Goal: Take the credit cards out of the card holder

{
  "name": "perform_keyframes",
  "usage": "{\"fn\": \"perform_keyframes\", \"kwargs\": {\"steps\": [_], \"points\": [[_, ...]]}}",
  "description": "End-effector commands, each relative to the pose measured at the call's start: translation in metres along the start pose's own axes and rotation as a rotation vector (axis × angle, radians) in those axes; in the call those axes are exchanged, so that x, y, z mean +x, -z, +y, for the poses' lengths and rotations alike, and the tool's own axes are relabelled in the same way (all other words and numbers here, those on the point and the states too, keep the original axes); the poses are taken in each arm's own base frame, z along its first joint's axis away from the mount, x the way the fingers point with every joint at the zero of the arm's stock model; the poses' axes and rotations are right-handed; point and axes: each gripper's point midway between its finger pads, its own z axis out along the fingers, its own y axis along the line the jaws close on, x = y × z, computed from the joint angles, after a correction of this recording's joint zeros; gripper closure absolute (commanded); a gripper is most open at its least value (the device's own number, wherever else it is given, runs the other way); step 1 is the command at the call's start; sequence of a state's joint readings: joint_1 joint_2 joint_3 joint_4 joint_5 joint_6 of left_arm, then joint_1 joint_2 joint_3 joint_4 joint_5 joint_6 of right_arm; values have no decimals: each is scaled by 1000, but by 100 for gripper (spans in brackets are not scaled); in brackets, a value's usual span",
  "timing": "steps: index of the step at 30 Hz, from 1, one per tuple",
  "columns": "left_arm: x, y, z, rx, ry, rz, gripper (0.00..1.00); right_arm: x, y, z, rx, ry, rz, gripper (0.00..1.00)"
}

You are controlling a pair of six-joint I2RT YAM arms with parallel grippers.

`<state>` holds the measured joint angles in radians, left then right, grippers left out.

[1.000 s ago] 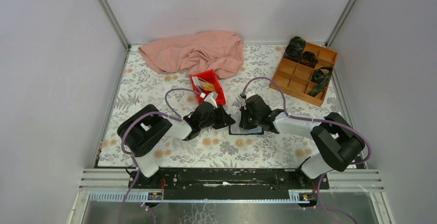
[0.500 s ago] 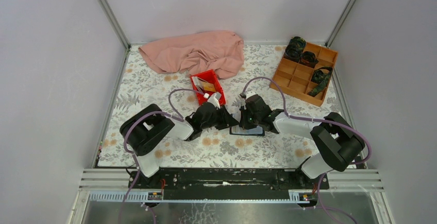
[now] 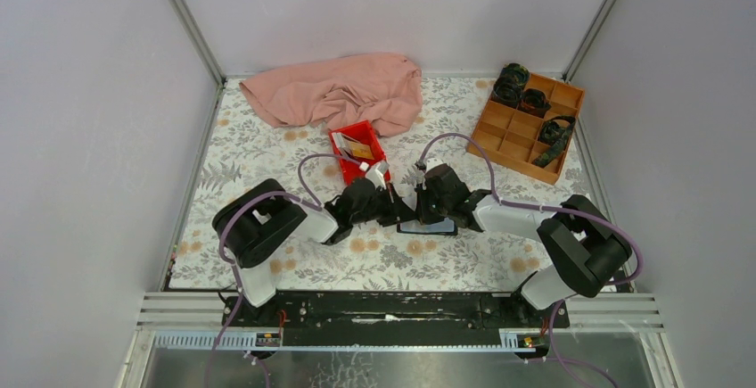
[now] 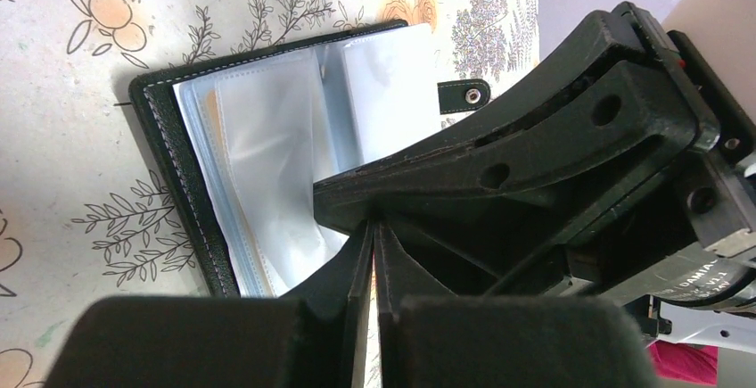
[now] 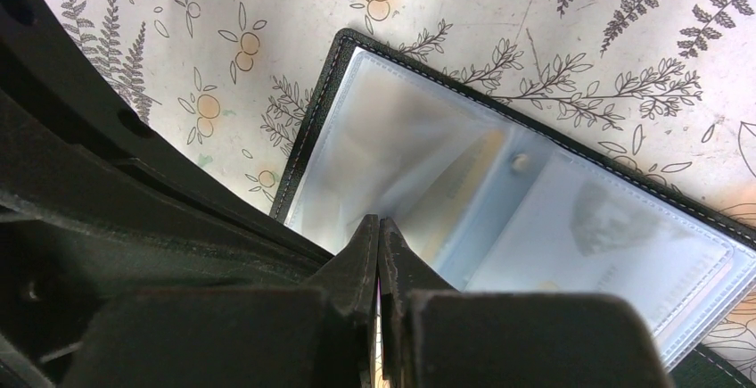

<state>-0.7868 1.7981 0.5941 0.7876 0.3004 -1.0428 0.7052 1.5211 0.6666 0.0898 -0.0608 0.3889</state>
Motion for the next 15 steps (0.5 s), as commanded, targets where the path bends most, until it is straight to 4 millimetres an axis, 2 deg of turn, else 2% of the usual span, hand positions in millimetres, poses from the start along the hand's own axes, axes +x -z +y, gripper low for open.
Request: {"fn": "perform_keyframes", "kwargs": {"steps": [1,4,8,11,12,14,15], "points": [[-9,6,-21,73,-31,-47,92,0,7,-1,10,8,-14,100],[-15,14,-21,37,-65,-73,86,-9,18,3,0,8,-46,98],[-22,23,-13,-44,-122,-95,69,-25,36,9,-8,7,-99,79],[-22,24,-5,-91,-150,-95,54,-32,42,7,17,6,-120,72],[-22,24,-3,-102,-156,-92,51,-32,42,4,29,6,-121,74],[-22,24,0,-117,-171,-83,47,-31,40,0,53,6,-119,93],[-21,24,1,-122,-178,-82,48,-30,39,-2,60,7,-115,99]]}}
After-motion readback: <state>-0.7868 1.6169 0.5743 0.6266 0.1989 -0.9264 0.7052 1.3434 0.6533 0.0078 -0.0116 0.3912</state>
